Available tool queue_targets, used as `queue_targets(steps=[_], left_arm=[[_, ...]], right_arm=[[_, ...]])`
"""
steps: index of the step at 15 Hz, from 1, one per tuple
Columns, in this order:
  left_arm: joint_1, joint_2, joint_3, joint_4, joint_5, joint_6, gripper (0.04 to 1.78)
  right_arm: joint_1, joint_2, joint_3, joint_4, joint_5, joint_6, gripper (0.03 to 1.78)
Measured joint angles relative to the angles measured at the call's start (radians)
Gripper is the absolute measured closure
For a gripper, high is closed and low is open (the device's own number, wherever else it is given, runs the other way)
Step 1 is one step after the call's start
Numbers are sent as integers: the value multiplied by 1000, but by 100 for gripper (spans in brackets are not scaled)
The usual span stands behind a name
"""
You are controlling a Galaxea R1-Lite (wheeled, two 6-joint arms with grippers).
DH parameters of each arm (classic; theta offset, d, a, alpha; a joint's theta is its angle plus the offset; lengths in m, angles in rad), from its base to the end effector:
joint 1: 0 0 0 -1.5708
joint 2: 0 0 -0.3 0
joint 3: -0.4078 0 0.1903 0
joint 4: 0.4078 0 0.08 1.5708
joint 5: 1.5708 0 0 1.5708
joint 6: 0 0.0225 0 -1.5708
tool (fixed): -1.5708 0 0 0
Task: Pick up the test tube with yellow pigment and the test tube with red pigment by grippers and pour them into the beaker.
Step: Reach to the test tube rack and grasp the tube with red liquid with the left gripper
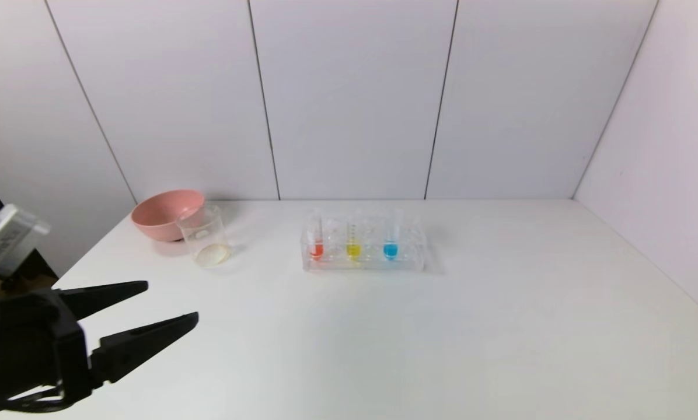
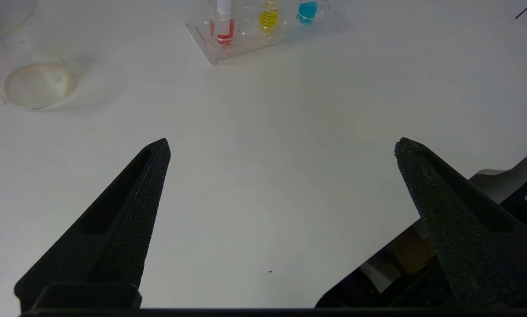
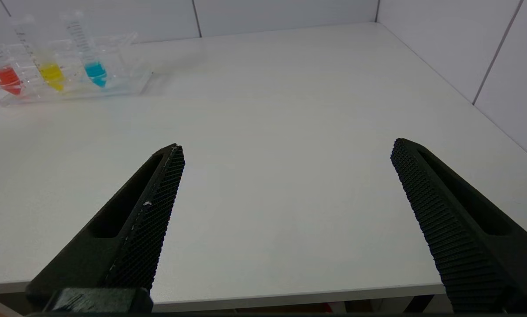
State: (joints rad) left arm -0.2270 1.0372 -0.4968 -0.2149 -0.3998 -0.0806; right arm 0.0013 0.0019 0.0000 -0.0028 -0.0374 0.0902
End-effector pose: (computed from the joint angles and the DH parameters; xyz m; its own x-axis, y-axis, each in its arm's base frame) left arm 0.1261 -0.0381 0.2009 0.7628 -0.5757 -0.2946 0.5397 0.8177 -0.2004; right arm -0.0227 -0.0009 0.0758 0.9993 -0.0361 0.0009 0.0359 0.9953 0.0901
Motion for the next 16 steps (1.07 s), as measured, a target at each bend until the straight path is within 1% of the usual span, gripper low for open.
queue_targets(steps=[2, 4, 7, 9, 12, 14, 16], left_arm=[[-80, 149, -50, -39, 90, -8, 4], [-156, 310, -101, -130, 197, -31, 4], [-252, 545, -206, -288, 393, -66, 4], [-304, 674, -300, -351, 533, -78, 4], [-354, 823, -402, -420, 711, -79, 4], [-371, 905, -437, -518, 797, -74, 4], [-377, 976, -460, -605, 864, -73, 4]], right_arm=[[0, 0, 0, 0, 0, 0, 10], [0, 0, 0, 0, 0, 0, 10], [0, 0, 0, 0, 0, 0, 10], [0, 0, 0, 0, 0, 0, 10], [0, 0, 0, 0, 0, 0, 10], [0, 0, 0, 0, 0, 0, 10], [0, 0, 0, 0, 0, 0, 10]])
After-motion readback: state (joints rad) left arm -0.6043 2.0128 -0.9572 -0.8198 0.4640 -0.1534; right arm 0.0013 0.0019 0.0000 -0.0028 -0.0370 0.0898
